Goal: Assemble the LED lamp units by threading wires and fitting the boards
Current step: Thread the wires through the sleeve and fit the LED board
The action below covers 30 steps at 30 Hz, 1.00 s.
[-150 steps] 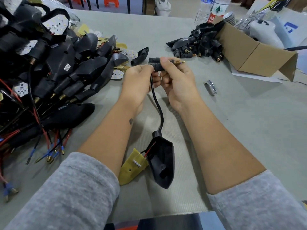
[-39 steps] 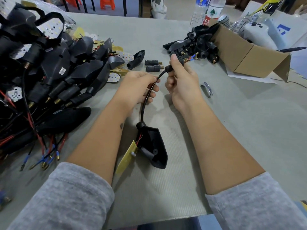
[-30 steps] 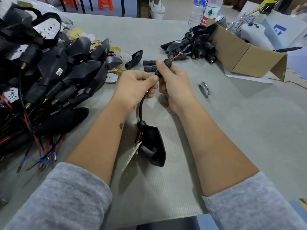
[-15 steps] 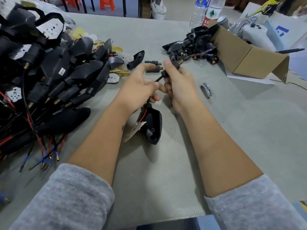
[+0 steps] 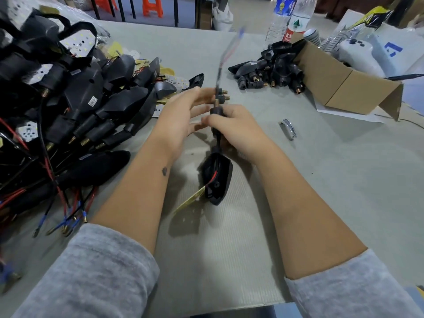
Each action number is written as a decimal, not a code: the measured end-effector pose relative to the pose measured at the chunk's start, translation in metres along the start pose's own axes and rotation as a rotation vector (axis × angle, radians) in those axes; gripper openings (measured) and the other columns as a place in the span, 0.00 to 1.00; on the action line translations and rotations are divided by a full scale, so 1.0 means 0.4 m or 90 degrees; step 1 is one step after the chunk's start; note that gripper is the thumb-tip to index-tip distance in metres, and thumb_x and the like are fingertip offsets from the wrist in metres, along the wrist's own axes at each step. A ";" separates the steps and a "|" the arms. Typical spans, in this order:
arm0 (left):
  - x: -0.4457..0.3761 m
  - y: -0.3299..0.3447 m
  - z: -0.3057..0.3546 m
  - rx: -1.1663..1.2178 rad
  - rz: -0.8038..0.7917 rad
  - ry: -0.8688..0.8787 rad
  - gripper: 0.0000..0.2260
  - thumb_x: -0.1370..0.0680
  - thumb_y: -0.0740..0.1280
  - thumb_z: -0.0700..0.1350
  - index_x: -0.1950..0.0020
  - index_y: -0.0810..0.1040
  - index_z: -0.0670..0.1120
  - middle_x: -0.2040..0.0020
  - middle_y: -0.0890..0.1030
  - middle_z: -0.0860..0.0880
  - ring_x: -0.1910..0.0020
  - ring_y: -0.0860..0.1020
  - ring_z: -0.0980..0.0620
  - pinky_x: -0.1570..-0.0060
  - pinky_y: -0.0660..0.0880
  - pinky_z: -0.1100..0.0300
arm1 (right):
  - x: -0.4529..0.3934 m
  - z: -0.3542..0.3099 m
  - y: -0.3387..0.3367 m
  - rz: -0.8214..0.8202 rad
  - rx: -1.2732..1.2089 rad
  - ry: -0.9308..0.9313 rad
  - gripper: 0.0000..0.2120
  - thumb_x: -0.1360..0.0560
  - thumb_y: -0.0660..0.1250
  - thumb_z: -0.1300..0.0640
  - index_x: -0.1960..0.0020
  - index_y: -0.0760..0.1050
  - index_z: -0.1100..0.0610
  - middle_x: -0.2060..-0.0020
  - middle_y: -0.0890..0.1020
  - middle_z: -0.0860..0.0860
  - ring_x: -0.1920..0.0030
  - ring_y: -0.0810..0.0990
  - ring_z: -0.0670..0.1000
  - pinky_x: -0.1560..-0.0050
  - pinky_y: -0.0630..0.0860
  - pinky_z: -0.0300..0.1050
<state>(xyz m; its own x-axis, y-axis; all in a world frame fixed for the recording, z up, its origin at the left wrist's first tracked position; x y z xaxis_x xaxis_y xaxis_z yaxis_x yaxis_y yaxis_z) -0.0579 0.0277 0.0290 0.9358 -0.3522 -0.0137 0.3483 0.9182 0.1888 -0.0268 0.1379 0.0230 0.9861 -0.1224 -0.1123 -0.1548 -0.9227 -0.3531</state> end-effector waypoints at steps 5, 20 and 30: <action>0.001 0.011 0.008 0.013 -0.014 0.045 0.16 0.16 0.55 0.45 0.58 0.80 0.47 0.51 0.84 0.49 0.49 0.79 0.52 0.50 0.74 0.55 | 0.012 -0.005 0.035 -0.062 0.043 0.024 0.09 0.28 0.70 0.60 0.55 0.79 0.68 0.67 0.80 0.58 0.65 0.76 0.50 0.61 0.75 0.48; -0.029 -0.086 0.008 0.346 0.187 0.104 0.15 0.15 0.51 0.47 0.57 0.70 0.46 0.70 0.77 0.52 0.68 0.79 0.53 0.58 0.76 0.58 | 0.037 -0.027 0.024 -0.250 -0.085 0.062 0.18 0.24 0.64 0.61 0.72 0.68 0.60 0.73 0.73 0.53 0.73 0.70 0.47 0.68 0.70 0.33; -0.012 -0.036 -0.007 0.063 0.088 -0.022 0.08 0.18 0.60 0.49 0.49 0.76 0.47 0.57 0.85 0.49 0.60 0.84 0.50 0.59 0.81 0.55 | 0.005 0.017 -0.047 0.082 -0.286 0.109 0.17 0.20 0.63 0.48 0.64 0.69 0.54 0.73 0.71 0.47 0.74 0.68 0.44 0.70 0.65 0.37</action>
<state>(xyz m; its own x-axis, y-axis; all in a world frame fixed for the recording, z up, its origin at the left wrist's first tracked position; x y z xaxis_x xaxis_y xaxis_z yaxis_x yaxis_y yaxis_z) -0.0672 0.0165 0.0235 0.9717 -0.2306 0.0522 0.2071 0.9367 0.2823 -0.0222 0.1577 0.0230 0.9623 -0.2690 0.0390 -0.2716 -0.9578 0.0938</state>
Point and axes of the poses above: each hand's wrist, its own x-axis away from the middle knuckle, its own y-axis out of the palm, z = x × y, the point moved 6 cm from there along -x, towards the middle knuckle
